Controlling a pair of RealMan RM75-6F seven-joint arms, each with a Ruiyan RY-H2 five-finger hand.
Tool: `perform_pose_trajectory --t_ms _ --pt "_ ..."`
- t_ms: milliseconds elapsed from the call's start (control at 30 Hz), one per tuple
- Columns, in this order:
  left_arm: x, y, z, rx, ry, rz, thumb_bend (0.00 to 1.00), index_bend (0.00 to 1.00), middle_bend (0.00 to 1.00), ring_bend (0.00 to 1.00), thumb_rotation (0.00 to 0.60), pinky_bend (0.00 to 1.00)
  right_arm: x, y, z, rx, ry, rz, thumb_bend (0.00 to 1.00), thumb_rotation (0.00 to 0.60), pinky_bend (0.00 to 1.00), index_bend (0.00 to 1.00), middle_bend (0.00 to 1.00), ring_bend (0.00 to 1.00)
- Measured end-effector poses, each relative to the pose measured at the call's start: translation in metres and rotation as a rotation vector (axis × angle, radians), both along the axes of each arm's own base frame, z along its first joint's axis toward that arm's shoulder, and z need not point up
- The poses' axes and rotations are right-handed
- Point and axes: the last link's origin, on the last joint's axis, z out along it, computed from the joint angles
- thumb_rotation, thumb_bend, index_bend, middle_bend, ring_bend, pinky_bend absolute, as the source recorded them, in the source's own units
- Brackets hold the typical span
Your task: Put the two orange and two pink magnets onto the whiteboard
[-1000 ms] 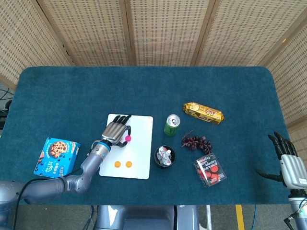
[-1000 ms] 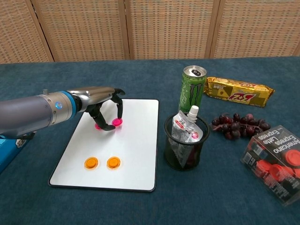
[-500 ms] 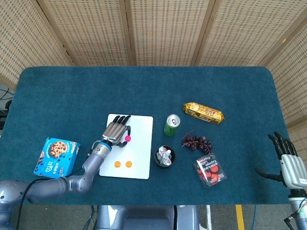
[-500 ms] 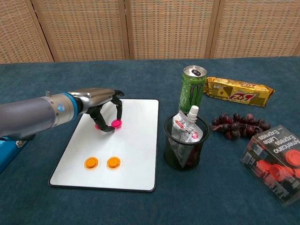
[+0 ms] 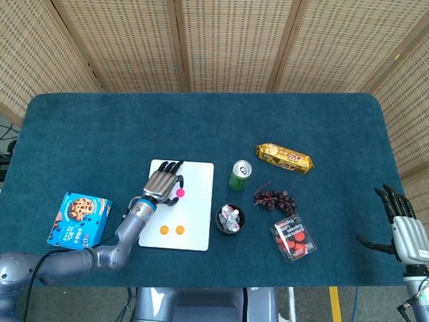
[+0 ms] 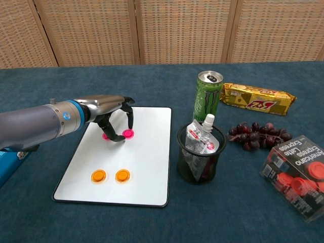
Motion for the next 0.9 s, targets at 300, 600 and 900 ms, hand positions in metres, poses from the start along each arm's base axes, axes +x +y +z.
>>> perform_pose_trajectory --t_ms 300,600,900 --pt "0.003 -0.002 0.009 0.000 -0.028 -0.001 0.30 0.27 0.00 0.00 0.600 0.00 0.000 0.000 0.000 -0.001 0.001 0.003 0.16 0.600 0.00 0.00 0.00 0.00" --pt "0.000 -0.019 0.061 0.058 -0.140 -0.065 0.14 0.02 0.00 0.00 0.600 0.00 0.001 0.000 0.000 -0.008 0.008 0.007 0.16 0.600 0.00 0.00 0.00 0.00" --pt "-0.076 -0.063 0.153 0.288 -0.156 -0.035 0.04 0.00 0.00 0.00 0.600 0.00 0.003 0.000 0.000 -0.027 0.037 0.017 0.16 0.600 0.00 0.00 0.00 0.00"
